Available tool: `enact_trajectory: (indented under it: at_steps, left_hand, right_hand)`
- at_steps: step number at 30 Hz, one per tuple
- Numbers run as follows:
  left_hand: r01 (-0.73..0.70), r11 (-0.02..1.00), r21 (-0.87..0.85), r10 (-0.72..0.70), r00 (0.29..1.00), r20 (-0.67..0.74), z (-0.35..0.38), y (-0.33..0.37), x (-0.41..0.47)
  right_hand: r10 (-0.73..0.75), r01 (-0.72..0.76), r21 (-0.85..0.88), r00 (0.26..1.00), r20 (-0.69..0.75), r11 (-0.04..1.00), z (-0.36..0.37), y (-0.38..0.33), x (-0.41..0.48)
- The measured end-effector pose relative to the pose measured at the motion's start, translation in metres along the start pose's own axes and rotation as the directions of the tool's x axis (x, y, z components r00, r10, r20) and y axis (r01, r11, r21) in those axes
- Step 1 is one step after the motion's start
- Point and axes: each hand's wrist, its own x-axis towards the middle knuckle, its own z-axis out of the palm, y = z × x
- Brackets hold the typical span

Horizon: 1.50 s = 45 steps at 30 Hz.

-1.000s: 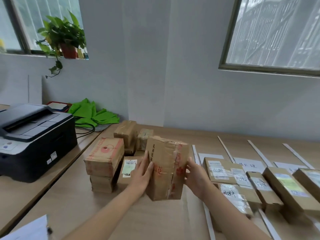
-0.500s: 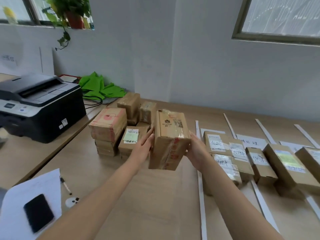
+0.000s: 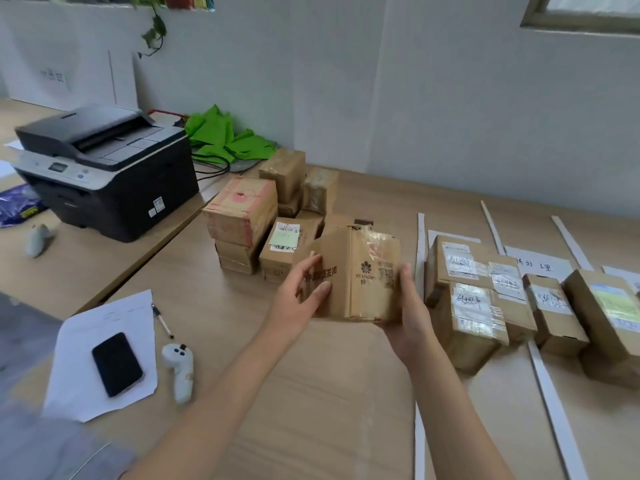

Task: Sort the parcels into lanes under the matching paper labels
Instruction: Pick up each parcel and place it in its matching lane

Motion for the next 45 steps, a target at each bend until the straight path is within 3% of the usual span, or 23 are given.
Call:
enact_trajectory:
  at_steps: [7, 10, 13, 16, 20, 22, 26, 31, 35, 39, 45]
  left_hand:
    - [-0.274, 0.919, 0.283, 0.245, 0.960, 0.134, 0.013, 0.025, -0.008]
    - [-0.471, 0.769, 0.432, 0.406, 0.882, 0.239, 0.023, 0.034, -0.009]
    - [-0.580, 0.612, 0.539, 0.473, 0.814, 0.339, 0.037, 0.042, -0.011]
    - [-0.634, 0.530, 0.564, 0.527, 0.767, 0.367, 0.044, 0.046, -0.013]
    - [-0.677, 0.578, 0.456, 0.584, 0.733, 0.349, 0.036, 0.052, -0.011]
    - [-0.659, 0.640, 0.394, 0.585, 0.751, 0.306, 0.032, 0.054, -0.011]
    - [-0.494, 0.839, 0.227, 0.459, 0.868, 0.189, 0.026, 0.058, -0.012]
    - [-0.285, 0.955, 0.082, 0.284, 0.958, 0.033, 0.024, 0.062, -0.007]
    - [-0.115, 0.991, -0.062, 0.110, 0.991, -0.075, 0.018, 0.070, -0.002]
    - [0.009, 0.994, -0.109, -0.021, 0.994, -0.109, 0.007, 0.071, 0.003]
    - [-0.006, 0.992, -0.125, -0.007, 0.995, -0.101, 0.014, 0.054, 0.000]
  right_hand:
    - [0.012, -0.010, 0.174, 1.000, -0.013, 0.985, -0.025, 0.010, -0.003]
    - [0.037, -0.042, 0.291, 0.999, 0.022, 0.956, -0.035, 0.020, -0.007]
    - [0.048, -0.073, 0.461, 0.997, 0.067, 0.885, -0.039, 0.029, -0.012]
    - [0.054, -0.068, 0.501, 0.998, 0.044, 0.863, -0.040, 0.031, -0.011]
    - [-0.019, -0.006, 0.551, 0.999, 0.038, 0.834, -0.038, 0.015, -0.013]
    - [-0.100, 0.062, 0.543, 0.994, 0.040, 0.837, -0.034, 0.002, -0.016]
    - [-0.138, 0.131, 0.434, 0.990, -0.015, 0.892, -0.024, -0.012, -0.017]
    - [-0.165, 0.132, 0.328, 0.984, 0.074, 0.935, -0.018, -0.012, -0.019]
    - [-0.246, 0.224, 0.134, 0.952, 0.182, 0.965, -0.019, -0.006, -0.014]
    - [-0.294, 0.291, 0.051, 0.922, 0.252, 0.955, -0.019, -0.011, -0.016]
    - [-0.351, 0.359, -0.038, 0.927, 0.129, 0.933, -0.007, -0.011, -0.011]
